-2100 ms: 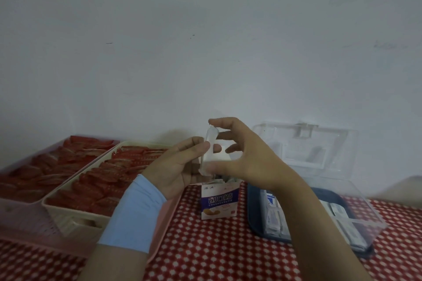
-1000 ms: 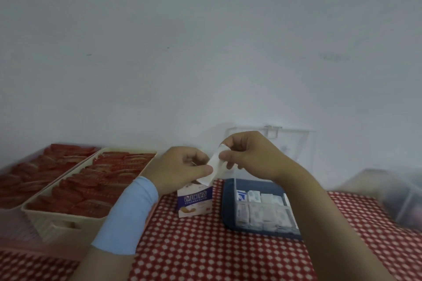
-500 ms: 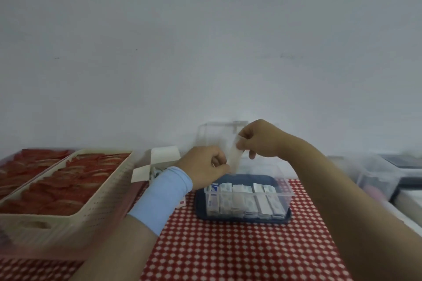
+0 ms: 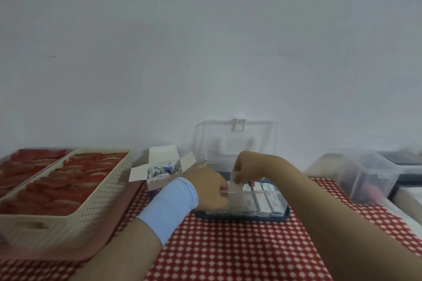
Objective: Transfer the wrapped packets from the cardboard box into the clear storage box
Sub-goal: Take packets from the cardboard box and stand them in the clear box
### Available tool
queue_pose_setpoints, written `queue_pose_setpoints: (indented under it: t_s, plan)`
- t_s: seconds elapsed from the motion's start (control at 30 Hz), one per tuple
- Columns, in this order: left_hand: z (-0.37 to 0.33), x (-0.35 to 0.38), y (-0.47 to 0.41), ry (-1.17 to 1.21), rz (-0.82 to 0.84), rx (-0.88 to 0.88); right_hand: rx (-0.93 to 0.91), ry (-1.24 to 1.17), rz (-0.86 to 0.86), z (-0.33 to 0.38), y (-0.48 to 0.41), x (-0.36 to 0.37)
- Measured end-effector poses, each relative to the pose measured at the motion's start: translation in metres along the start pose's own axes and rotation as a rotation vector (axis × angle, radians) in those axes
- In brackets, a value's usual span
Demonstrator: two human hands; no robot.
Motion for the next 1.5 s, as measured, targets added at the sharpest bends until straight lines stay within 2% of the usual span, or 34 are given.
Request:
queue_pose_setpoints:
  t_s: [0.13,0.23,0.37,0.57,0.93,1.07,1.17,1.27,1.37,1.43,1.5]
  plan:
    - [-0.001,0.005,-0.009,-0.021,-0.014,0.019,0.020,0.047,0.027,0.001,0.000,0.008]
    - [-0.011,0.013,-0.015,0.064,-0.007,0.035,0.026,0.107,0.036,0.000,0.000,0.013]
    - [-0.010,0.026,-0.019,0.123,0.056,-0.037,0.040,0.152,0.040,-0.005,-0.002,0.018]
    - [-0.010,0.032,-0.020,0.110,0.070,-0.044,0.080,0.202,-0.047,-0.019,-0.006,0.001]
    - [-0.013,0.028,-0.018,0.090,0.045,-0.016,0.110,-0.011,-0.009,-0.014,0.004,0.011]
    - [-0.012,0.022,-0.017,0.145,0.050,-0.021,0.114,0.036,-0.001,-0.014,0.009,-0.004]
    - [-0.003,-0.012,-0.010,0.233,-0.072,-0.027,0.109,0.030,-0.075,-0.008,0.007,-0.025]
    - [0.020,-0.061,0.004,0.382,-0.293,-0.061,0.040,-0.018,-0.176,0.012,0.008,-0.050]
    - [0.066,-0.095,0.026,0.425,-0.505,-0.170,-0.044,-0.089,-0.295,0.043,0.009,-0.067]
    - [0.103,-0.098,0.040,0.404,-0.557,-0.292,-0.102,-0.142,-0.334,0.066,0.008,-0.068]
    - [0.135,-0.089,0.054,0.356,-0.533,-0.401,-0.159,-0.193,-0.341,0.091,0.007,-0.064]
Point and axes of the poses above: each hand's wrist, its own y-axis away from the middle knuckle, its own x-axis out of the palm, z = x × y, the point moved 10 cm from there along -y, towards the middle knuckle, and after that the axes turned 13 degrees about -z, right-handed, at the moved point
